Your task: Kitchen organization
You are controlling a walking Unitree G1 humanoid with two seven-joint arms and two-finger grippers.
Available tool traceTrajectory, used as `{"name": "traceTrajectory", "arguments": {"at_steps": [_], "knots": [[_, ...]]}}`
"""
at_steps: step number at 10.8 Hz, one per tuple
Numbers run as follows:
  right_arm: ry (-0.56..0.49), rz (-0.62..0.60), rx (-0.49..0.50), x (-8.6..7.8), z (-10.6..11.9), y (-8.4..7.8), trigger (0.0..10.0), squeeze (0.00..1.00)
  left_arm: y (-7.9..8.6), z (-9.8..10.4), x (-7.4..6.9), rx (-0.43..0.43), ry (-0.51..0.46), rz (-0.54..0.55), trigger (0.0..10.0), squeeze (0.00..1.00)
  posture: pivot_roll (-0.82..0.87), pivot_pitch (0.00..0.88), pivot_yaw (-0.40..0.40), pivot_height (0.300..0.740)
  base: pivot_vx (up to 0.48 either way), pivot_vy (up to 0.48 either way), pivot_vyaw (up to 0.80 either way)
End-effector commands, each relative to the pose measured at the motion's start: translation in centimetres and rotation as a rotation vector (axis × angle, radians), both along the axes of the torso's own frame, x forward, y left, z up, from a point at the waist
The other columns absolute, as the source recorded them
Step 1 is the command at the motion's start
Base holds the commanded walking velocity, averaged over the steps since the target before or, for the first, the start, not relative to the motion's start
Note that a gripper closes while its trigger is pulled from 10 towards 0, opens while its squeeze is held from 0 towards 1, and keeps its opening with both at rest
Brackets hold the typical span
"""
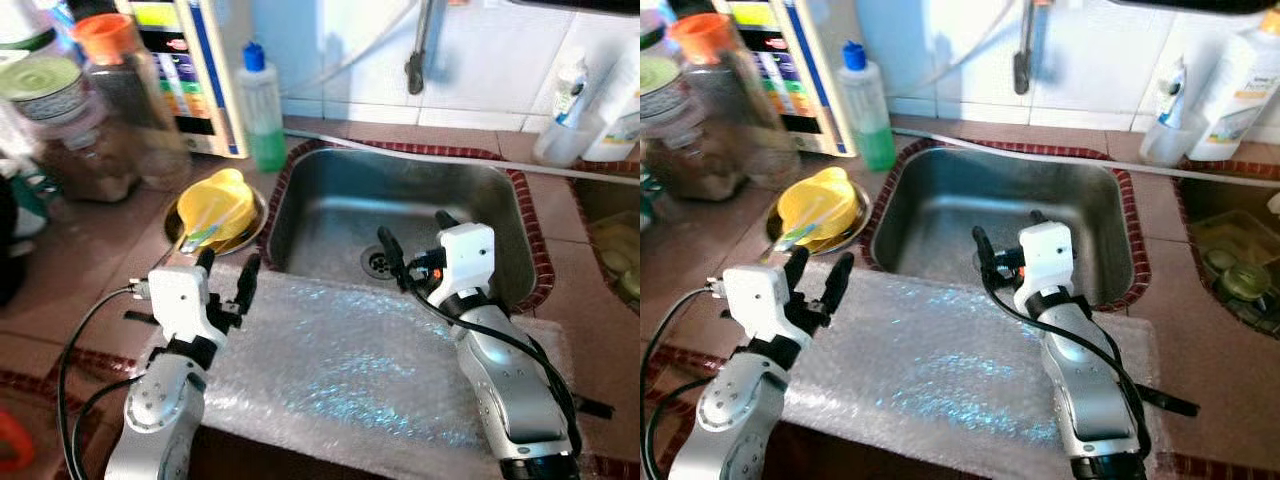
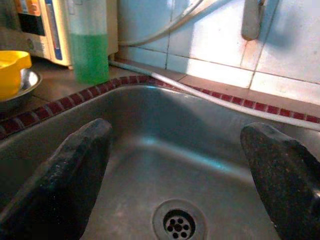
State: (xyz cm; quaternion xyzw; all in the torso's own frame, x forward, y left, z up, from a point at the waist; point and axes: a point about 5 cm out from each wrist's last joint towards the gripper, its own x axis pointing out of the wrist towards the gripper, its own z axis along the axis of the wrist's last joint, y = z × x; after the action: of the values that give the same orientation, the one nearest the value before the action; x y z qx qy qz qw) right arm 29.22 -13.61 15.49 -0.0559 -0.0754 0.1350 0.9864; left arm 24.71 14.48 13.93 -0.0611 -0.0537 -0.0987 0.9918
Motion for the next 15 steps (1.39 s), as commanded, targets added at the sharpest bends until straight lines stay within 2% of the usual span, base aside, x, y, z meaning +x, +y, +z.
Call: {"name": "traceTrajectory", "arguments": {"at_steps": [1,3,12,15], "knots": [[-0.028,-0.003,0.005,-0.07,0.50,-0.04,10.0,0.00,0.15,0.27,-0.04,-0.005,0.000,-0.003,10.0,0.00,-0.11,0.134,0.066,0.740,0.000,0.000,0.00],[-0.027,-0.006,0.004,-0.02,0.53,0.05,10.0,0.00,0.19,0.32,-0.04,-0.008,0.002,-0.005,10.0,0.00,-0.11,0.134,0.064,0.740,0.000,0.000,-0.25],[-0.019,0.007,-0.008,-0.10,0.28,0.21,10.0,0.00,0.24,0.42,-0.16,-0.049,0.015,-0.010,10.0,0.00,-0.11,0.143,0.061,0.740,0.000,0.000,-0.80],[-0.018,0.012,-0.005,-0.10,0.20,0.29,10.0,0.00,0.41,0.37,-0.34,-0.021,0.017,0.001,10.0,0.00,-0.10,0.144,0.062,0.740,0.000,0.000,-0.60]]}}
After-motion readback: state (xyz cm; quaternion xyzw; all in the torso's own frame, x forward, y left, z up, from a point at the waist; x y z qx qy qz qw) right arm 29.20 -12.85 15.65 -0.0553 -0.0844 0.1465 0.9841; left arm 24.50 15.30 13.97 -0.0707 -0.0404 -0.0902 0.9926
